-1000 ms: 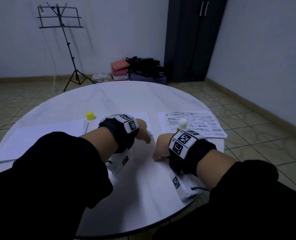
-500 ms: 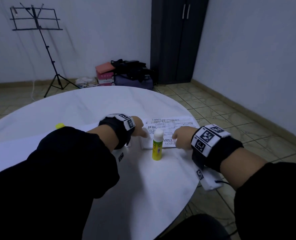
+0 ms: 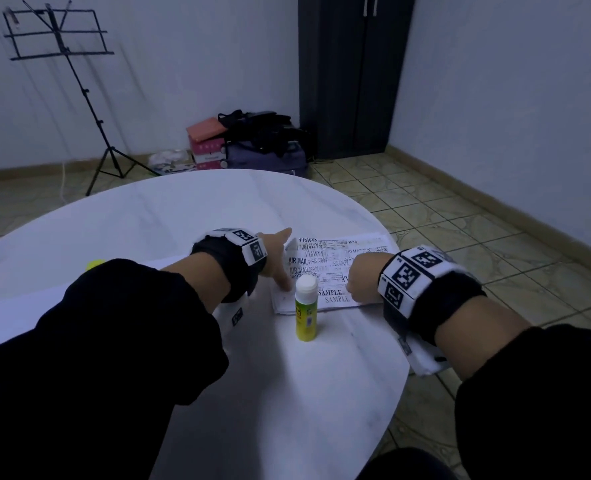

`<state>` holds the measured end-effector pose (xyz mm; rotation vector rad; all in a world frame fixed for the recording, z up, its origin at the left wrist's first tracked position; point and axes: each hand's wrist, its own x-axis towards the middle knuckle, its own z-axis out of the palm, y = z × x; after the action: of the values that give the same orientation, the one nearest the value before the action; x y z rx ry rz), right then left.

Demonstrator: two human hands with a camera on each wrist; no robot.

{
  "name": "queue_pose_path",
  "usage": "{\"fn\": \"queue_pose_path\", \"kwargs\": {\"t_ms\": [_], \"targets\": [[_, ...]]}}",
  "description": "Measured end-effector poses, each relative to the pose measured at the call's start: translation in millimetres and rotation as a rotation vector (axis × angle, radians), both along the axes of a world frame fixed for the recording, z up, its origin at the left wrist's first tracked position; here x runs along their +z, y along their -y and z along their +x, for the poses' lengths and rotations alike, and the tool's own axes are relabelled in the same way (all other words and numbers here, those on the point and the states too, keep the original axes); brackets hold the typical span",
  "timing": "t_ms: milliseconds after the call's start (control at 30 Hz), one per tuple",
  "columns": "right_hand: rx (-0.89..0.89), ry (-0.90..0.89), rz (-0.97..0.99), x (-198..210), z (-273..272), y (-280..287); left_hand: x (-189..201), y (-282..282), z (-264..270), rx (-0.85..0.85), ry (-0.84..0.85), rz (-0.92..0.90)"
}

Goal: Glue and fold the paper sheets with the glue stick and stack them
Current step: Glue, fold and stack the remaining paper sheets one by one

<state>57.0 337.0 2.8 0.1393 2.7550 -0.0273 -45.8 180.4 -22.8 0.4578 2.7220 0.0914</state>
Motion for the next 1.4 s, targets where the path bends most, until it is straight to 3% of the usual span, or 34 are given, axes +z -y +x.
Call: {"fn": "queue_pose_path", "kwargs": {"t_ms": [133, 233, 333, 400, 633, 800, 900, 1133, 1400], "targets": [[0.047, -0.001, 0.025, -0.1, -3.8, -0.5, 5.0, -2.3, 12.3, -0.031, -0.055, 0.108], [0.029, -0.010, 0.051, -4.5, -5.9, -3.6, 7.8, 3.1, 15.3, 0.087, -0.049, 0.241], [-0.002, -0.043, 0.032, -6.4, -6.5, -3.9, 4.8, 13.1, 13.6, 0.299, 0.126, 0.584], [-0.011, -0.065, 0.026, -8.7, -7.7, -4.3, 3.6, 16.8, 18.3, 0.329, 0.263, 0.706], [0.001, -0.039, 0.011, -11.7, -6.5, -5.3, -1.0, 8.4, 19.7, 0.224, 0.299, 0.639], [-0.002, 0.010, 0.042, -12.0, -8.1, -4.7, -0.4, 7.9, 12.9, 0.291, 0.211, 0.714], [-0.018, 0.006, 0.044, -12.5, -8.9, -5.6, -2.0, 10.0, 11.6, 0.340, 0.281, 0.816], [-0.014, 0.038, 0.040, -7.4, -7.4, -0.4, 1.8, 9.6, 18.6, 0.258, 0.486, 0.785], [0.041, 0.018, 0.009, 1.9, 2.6, -5.4, 0.3, 6.2, 20.7, 0.397, 0.571, 0.975]]}}
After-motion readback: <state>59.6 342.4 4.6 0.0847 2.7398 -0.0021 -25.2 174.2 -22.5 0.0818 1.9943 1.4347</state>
